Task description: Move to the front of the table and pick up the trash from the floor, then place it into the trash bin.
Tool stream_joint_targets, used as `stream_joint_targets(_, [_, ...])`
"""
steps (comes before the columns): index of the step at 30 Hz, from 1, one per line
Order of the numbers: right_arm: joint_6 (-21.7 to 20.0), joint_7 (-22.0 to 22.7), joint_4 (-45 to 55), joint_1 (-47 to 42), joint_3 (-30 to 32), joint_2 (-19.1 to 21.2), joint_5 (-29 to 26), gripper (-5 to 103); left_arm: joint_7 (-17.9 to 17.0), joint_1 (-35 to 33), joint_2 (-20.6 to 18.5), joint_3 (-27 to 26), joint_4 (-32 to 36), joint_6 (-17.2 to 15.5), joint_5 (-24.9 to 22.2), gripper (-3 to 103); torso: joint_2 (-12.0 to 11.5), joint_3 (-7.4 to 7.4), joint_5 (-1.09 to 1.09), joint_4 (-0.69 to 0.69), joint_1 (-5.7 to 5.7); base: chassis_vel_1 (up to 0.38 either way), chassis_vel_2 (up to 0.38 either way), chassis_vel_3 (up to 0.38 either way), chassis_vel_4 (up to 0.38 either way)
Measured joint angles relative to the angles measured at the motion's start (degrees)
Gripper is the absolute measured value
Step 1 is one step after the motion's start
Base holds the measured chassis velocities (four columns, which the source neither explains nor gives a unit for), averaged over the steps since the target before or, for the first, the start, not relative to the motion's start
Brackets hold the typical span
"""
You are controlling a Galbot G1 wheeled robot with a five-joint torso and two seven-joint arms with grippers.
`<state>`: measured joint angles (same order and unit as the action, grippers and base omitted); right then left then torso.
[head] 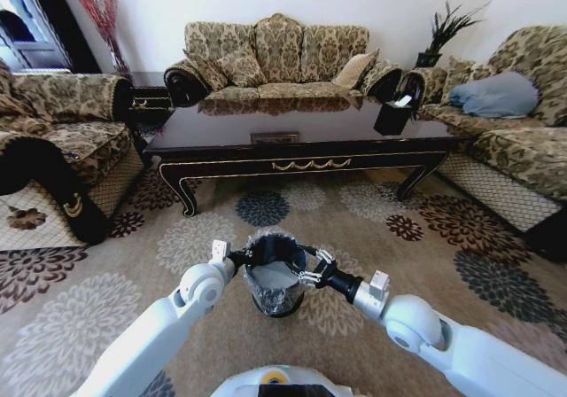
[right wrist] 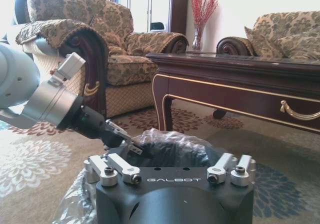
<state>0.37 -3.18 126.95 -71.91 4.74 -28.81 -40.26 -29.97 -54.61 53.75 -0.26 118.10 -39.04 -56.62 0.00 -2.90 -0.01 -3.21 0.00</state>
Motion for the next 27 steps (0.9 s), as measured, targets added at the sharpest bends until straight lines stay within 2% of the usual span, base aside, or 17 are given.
stream_joint_targets(2, [0.3,0.4,-0.1,-0.3,0.7,-0.4,-0.1,96,0.0,-0.7,-0.9,-1.3,0.3,0.1,-0.4,5,0.0,0.0,0.0,0.01,0.0,0.0,0.0,0.0,0.0])
stream_joint_targets(4, [0.5,0.5,-0.4,-0.7,1.2,-0.7,-0.1,99,0.1,-1.3,-1.6,-2.6,0.5,0.2,-0.7,5,0.0,0.0,0.0,0.02,0.0,0.0,0.0,0.0,0.0])
stream_joint_targets(9, [1.5,0.6,-1.6,-2.3,2.8,-1.4,0.4,100,0.9,-3.2,-3.6,-6.9,0.6,0.7,-1.8,5,0.0,0.0,-0.01,0.01,0.0,0.0,0.0,0.0,0.0])
stream_joint_targets(13, [2.0,0.8,-2.9,-5.3,5.3,-3.3,1.4,100,1.6,-6.1,-4.8,-12.0,0.4,1.3,-2.2,5,0.0,0.0,0.0,0.01,0.0,0.0,0.0,0.0,0.0])
stream_joint_targets(14, [2.4,0.7,-3.6,-6.9,6.6,-4.1,2.1,100,2.7,-8.1,-5.0,-14.9,0.2,1.7,-2.0,5,0.0,0.0,0.0,0.0,0.0,0.0,0.0,0.0,0.0])
stream_joint_targets(16, [2.6,0.5,-3.9,-7.7,7.2,-4.5,2.5,100,3.4,-9.2,-4.9,-16.4,-0.1,1.9,-1.5,5,0.0,0.0,0.0,0.01,0.0,0.0,0.0,0.0,0.0])
stream_joint_targets(19, [3.8,0.3,-4.8,-10.4,9.2,-6.0,4.7,100,6.0,-14.0,-2.7,-23.0,-1.8,2.8,0.0,5,0.0,0.0,0.0,0.02,0.0,0.0,0.0,0.0,0.0])
stream_joint_targets(27, [4.4,0.1,-5.7,-12.6,9.9,-7.3,6.6,100,8.4,-19.2,-0.3,-26.9,-3.0,3.9,2.7,5,0.0,0.0,0.01,0.01,0.0,0.0,0.0,0.0,0.0])
